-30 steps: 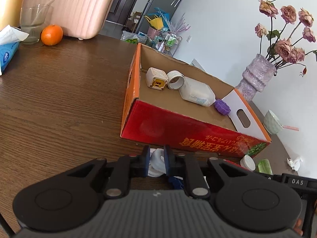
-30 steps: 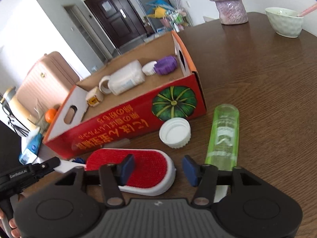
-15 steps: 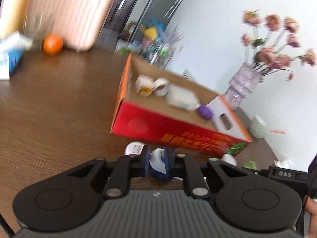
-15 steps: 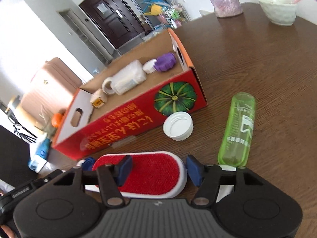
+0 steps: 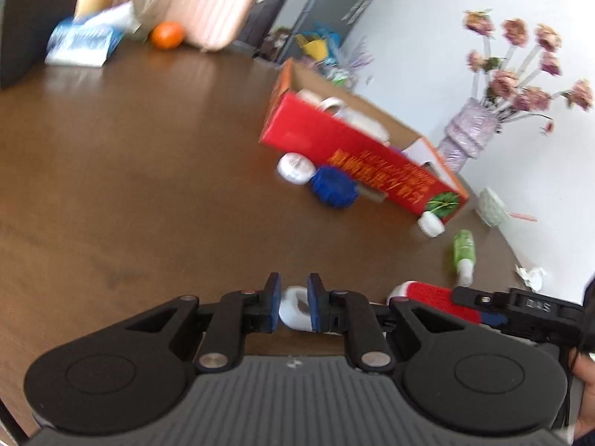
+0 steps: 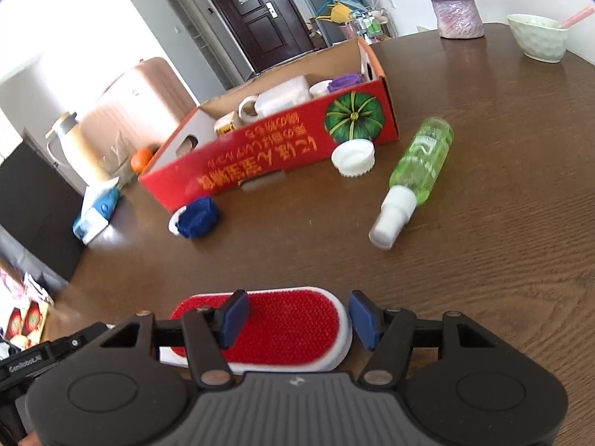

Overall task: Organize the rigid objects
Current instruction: 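Lift the lint brush with both grippers and carry it over the box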

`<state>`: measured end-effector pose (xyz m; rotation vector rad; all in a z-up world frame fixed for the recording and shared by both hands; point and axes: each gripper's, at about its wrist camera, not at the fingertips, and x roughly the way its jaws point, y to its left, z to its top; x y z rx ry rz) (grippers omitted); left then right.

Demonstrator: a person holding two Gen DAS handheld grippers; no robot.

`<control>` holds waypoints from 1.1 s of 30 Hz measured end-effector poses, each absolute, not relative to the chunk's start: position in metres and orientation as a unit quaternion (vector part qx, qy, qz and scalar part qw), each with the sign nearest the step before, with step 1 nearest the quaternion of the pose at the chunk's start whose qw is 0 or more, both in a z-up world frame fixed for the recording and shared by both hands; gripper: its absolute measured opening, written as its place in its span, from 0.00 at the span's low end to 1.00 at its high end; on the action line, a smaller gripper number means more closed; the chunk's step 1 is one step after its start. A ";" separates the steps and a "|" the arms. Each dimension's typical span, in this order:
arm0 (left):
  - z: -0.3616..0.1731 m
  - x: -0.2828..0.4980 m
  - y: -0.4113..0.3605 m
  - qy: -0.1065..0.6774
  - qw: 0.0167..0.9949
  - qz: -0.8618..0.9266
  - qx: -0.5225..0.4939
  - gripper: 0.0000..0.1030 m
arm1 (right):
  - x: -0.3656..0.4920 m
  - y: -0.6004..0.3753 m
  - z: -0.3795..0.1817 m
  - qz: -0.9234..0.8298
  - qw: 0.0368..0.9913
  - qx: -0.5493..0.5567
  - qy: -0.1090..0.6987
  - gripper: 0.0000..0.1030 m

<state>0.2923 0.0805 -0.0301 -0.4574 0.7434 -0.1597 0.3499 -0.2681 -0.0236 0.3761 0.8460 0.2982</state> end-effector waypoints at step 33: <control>-0.026 0.253 0.069 0.316 0.918 -0.096 -0.220 0.29 | 0.282 -0.275 -0.032 0.171 0.919 0.189 0.302 0.53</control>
